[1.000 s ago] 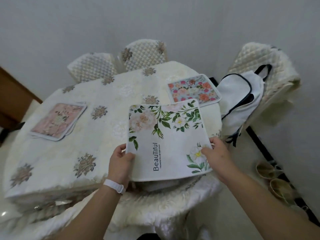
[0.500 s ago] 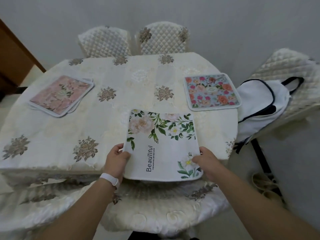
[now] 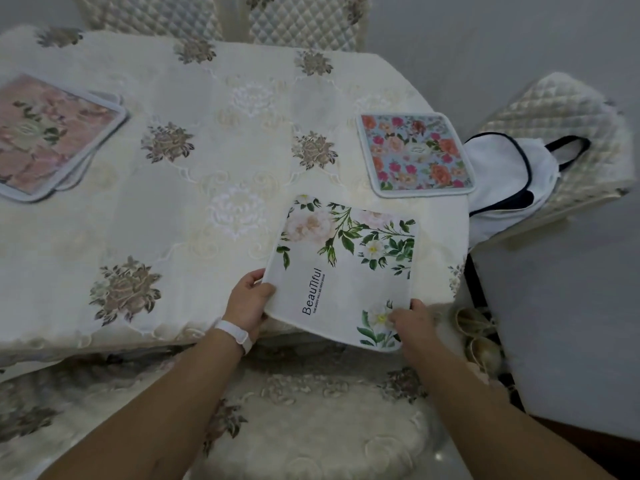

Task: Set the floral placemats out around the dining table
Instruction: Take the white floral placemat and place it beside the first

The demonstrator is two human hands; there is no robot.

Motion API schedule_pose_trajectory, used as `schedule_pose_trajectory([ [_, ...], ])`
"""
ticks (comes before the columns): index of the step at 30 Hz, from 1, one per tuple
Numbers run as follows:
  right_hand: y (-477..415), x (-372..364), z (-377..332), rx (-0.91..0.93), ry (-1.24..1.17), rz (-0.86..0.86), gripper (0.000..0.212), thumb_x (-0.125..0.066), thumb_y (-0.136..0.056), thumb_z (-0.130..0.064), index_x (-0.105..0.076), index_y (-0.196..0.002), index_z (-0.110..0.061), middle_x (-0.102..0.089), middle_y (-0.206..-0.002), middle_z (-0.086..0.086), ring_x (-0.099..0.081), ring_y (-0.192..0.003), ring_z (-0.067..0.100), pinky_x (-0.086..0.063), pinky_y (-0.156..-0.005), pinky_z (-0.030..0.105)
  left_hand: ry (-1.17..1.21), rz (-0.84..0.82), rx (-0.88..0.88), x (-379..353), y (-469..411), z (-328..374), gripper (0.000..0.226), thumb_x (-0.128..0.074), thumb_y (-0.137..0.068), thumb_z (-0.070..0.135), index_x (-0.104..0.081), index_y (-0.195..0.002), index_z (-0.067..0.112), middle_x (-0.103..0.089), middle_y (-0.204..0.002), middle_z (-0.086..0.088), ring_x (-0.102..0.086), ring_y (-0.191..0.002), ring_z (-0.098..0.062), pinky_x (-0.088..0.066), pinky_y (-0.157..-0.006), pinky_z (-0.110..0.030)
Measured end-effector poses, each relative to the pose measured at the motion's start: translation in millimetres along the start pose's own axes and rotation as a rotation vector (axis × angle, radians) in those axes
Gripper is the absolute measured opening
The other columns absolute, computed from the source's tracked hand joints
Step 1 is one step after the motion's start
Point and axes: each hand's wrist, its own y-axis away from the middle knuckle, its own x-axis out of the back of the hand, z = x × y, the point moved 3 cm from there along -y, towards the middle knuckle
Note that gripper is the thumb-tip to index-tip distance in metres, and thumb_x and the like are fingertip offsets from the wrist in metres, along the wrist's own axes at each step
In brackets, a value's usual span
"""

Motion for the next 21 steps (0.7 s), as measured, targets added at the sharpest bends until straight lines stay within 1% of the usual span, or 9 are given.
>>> schedule_pose_trajectory([
  [2,3.5,-11.5,4.7,-0.034,-0.108,0.017,0.037,-0.047,-0.09,0.009,-0.054,-0.124,-0.003,-0.061,-0.112,0.016,-0.058,-0.096,0.033,-0.048,-0.08,0.036,0.032,-0.027,0.023,2.1,-1.9,-8.0,0.024,-0.05,-0.089,-0.003,-0.059,-0.106,0.011,-0.067,-0.105,-0.01,-0.065,-0.092,-0.027,-0.058,-0.074,-0.041],
  [5,11.8,-37.8,12.9,-0.097,-0.274,0.006,0.042,-0.048,-0.087,0.011,-0.052,-0.124,-0.009,-0.061,-0.116,0.016,-0.062,-0.099,0.036,-0.055,-0.086,0.044,0.027,-0.083,0.039,2.1,0.7,-19.7,0.022,-0.054,-0.09,-0.003,-0.059,-0.105,0.012,-0.071,-0.101,-0.007,-0.071,-0.082,-0.02,-0.06,-0.07,-0.034],
  [8,25.0,-65.7,21.6,-0.137,-0.373,-0.07,0.049,-0.048,-0.085,0.012,-0.05,-0.128,-0.011,-0.062,-0.116,0.016,-0.064,-0.102,0.037,-0.056,-0.089,0.053,-0.004,-0.152,0.063,2.2,2.9,-28.4,0.026,-0.056,-0.089,-0.001,-0.056,-0.113,0.008,-0.073,-0.104,-0.01,-0.072,-0.085,-0.023,-0.06,-0.071,-0.038],
  [10,34.2,-81.5,26.3,-0.166,-0.409,-0.193,0.048,-0.05,-0.086,0.011,-0.052,-0.128,-0.014,-0.065,-0.117,0.014,-0.067,-0.101,0.035,-0.059,-0.082,0.05,-0.007,-0.169,0.066,2.5,3.1,-31.9,0.031,-0.057,-0.088,-0.002,-0.053,-0.118,0.005,-0.07,-0.112,-0.013,-0.071,-0.093,-0.028,-0.058,-0.08,-0.048],
  [12,41.5,-92.0,28.3,-0.207,-0.385,-0.295,0.04,-0.052,-0.091,0.005,-0.055,-0.124,-0.017,-0.067,-0.116,0.012,-0.067,-0.1,0.033,-0.06,-0.075,0.044,0.011,-0.142,0.057,2.7,3.3,-34.8,0.035,-0.057,-0.087,-0.004,-0.048,-0.12,0.004,-0.068,-0.115,-0.016,-0.069,-0.097,-0.033,-0.057,-0.081,-0.054],
  [14,46.7,-99.5,29.9,-0.243,-0.314,-0.359,0.031,-0.051,-0.095,-0.002,-0.056,-0.12,-0.019,-0.068,-0.114,0.012,-0.068,-0.093,0.028,-0.059,-0.069,0.038,0.022,-0.08,0.051,4.9,5.0,-37.8,0.037,-0.057,-0.087,-0.005,-0.045,-0.121,0.004,-0.065,-0.114,-0.015,-0.067,-0.099,-0.035,-0.057,-0.078,-0.052],
  [16,50.2,-106.1,32.1,-0.274,-0.238,-0.42,0.025,-0.051,-0.097,-0.007,-0.057,-0.119,-0.017,-0.069,-0.11,0.013,-0.065,-0.077,0.023,-0.056,-0.059,0.033,0.023,-0.018,0.048,8.4,5.7,-41.4,0.038,-0.058,-0.086,-0.006,-0.044,-0.119,0.005,-0.063,-0.114,-0.017,-0.065,-0.101,-0.038,-0.057,-0.078,-0.051],
  [18,52.2,-108.7,33.4,-0.277,-0.19,-0.452,0.02,-0.052,-0.098,-0.011,-0.058,-0.117,-0.014,-0.07,-0.102,0.013,-0.062,-0.068,0.018,-0.054,-0.054,0.03,0.023,0.012,0.045,10.7,6.3,-45.1,0.037,-0.058,-0.083,-0.009,-0.045,-0.115,0.007,-0.062,-0.113,-0.019,-0.064,-0.1,-0.041,-0.056,-0.074,-0.049],
  [21,42.5,-99.8,29.2,-0.215,-0.18,-0.407,0.018,-0.055,-0.098,-0.014,-0.057,-0.116,-0.013,-0.071,-0.103,0.011,-0.066,-0.072,0.018,-0.057,-0.058,0.029,0.014,0.041,0.04,11.7,6.9,-46.8,0.032,-0.057,-0.083,-0.012,-0.047,-0.104,0.011,-0.062,-0.11,-0.02,-0.065,-0.098,-0.042,-0.057,-0.072,-0.05],
])
